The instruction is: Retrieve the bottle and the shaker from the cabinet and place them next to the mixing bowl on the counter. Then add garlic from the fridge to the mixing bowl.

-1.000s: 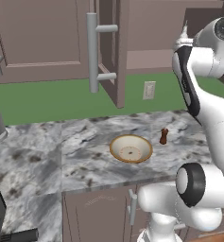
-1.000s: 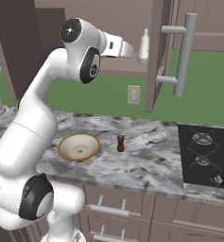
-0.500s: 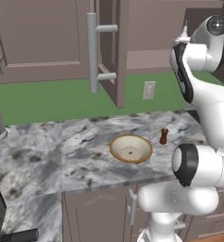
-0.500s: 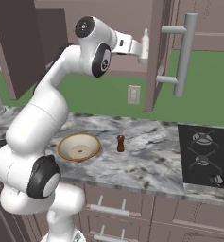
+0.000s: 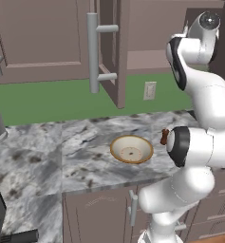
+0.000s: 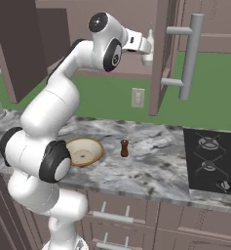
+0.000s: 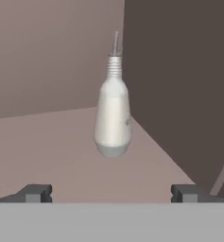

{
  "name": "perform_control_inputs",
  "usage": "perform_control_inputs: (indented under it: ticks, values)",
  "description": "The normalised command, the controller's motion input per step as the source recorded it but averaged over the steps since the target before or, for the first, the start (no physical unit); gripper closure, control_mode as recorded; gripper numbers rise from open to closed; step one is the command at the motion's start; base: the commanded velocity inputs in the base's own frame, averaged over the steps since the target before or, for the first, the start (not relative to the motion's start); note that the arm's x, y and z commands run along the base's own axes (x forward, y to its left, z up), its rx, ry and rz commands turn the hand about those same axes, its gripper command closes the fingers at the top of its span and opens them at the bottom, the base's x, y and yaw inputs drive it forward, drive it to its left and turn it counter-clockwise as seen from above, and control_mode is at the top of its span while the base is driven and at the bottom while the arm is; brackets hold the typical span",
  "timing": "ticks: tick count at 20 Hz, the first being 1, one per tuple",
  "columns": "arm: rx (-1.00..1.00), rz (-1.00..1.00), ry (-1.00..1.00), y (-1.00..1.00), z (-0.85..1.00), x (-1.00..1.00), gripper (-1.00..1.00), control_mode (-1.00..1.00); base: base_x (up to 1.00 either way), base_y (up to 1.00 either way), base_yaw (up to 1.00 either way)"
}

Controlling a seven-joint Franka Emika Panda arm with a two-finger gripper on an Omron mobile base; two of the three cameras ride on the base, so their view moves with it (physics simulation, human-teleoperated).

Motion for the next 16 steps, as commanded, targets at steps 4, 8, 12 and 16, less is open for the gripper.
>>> perform_control_inputs:
  ticks: [4,8,12,16]
  values:
    - [0.09,0.00,0.00,-0.24,-0.02,0.29,-1.00,-1.00,0.00,0.00,0.00]
    - [0.08,0.00,0.00,-0.30,0.00,0.29,-1.00,-1.00,0.00,0.00,0.00]
    - [0.09,0.00,0.00,-0.26,-0.01,0.22,-1.00,-1.00,0.00,0.00,0.00]
    - [0.08,0.00,0.00,-0.19,-0.02,0.32,-1.00,-1.00,0.00,0.00,0.00]
